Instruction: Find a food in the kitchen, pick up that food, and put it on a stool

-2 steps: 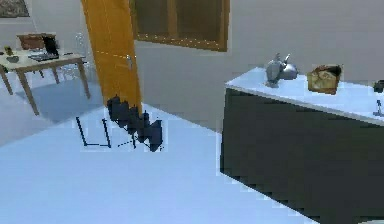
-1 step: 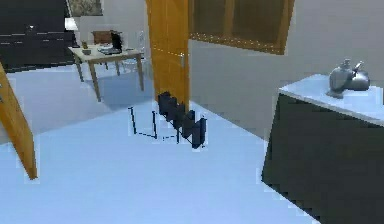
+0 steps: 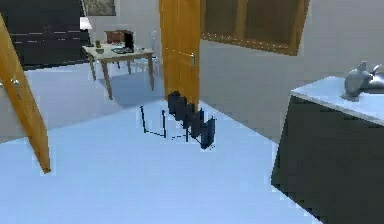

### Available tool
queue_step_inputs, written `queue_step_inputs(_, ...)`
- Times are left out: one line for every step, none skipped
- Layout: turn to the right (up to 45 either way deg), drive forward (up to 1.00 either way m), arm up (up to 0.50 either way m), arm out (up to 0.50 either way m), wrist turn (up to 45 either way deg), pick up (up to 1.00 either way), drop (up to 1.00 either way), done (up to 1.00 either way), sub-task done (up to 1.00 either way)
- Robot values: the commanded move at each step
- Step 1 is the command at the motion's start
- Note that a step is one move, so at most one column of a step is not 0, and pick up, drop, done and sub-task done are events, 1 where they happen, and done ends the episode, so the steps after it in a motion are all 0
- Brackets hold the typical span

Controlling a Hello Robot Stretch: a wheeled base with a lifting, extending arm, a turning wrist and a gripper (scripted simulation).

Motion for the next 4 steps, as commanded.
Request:
queue_step_inputs(45.0,0.00,0.00,0.00,0.0,0.00,0.00,0.00,0.00)
queue_step_inputs(45.0,0.00,0.00,0.00,0.0,0.00,0.00,0.00,0.00)
queue_step_inputs(9.0,0.00,0.00,0.00,0.0,0.00,0.00,0.00,0.00)
queue_step_inputs(0.0,0.35,0.00,0.00,0.0,0.00,0.00,0.00,0.00)
